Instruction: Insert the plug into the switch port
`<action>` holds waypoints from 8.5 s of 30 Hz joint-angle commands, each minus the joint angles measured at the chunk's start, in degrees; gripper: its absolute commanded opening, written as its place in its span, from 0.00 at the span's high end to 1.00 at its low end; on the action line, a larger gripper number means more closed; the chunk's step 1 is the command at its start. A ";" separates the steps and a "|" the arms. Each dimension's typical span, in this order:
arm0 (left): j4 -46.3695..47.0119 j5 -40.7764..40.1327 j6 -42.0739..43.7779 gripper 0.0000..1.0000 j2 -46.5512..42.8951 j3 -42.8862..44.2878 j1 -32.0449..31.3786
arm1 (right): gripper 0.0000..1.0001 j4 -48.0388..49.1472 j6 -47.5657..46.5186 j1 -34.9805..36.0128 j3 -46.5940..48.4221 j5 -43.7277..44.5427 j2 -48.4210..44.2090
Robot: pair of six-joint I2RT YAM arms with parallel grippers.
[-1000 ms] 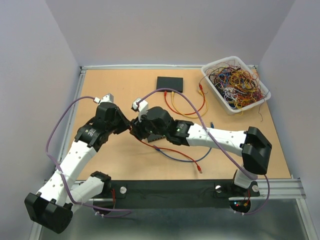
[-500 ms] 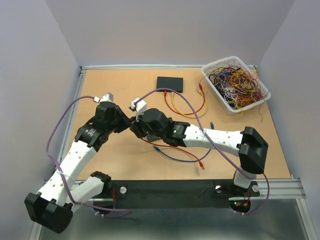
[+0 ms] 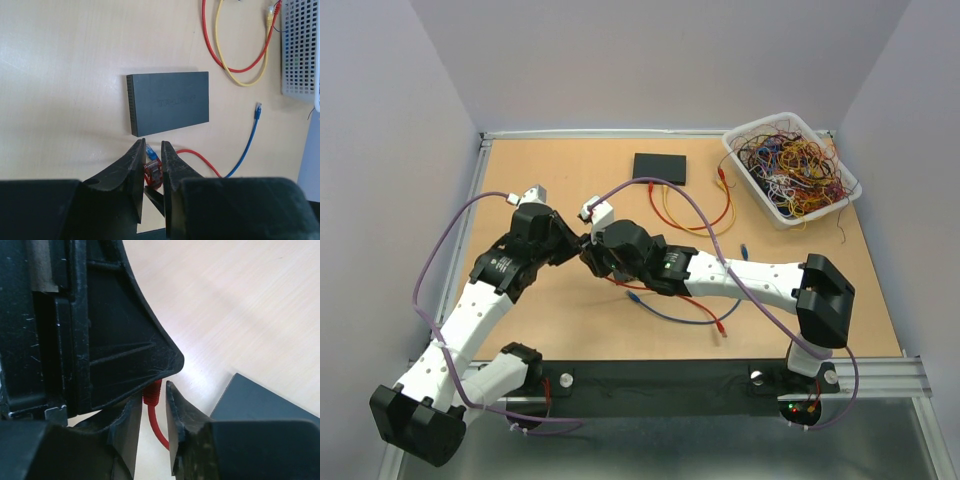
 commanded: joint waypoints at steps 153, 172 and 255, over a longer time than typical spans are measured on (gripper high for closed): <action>52.94 26.88 20.68 0.41 44.80 -2.60 -0.71 | 1.00 -5.15 13.55 -23.92 -26.94 -22.64 -4.14; 54.44 27.23 21.56 0.43 49.55 -2.69 -2.29 | 1.00 -7.43 12.58 -23.92 -25.62 -19.83 -5.29; 56.81 25.91 26.13 0.48 50.43 -10.16 -16.52 | 0.99 -12.88 -17.02 -23.92 -12.53 -5.59 -1.42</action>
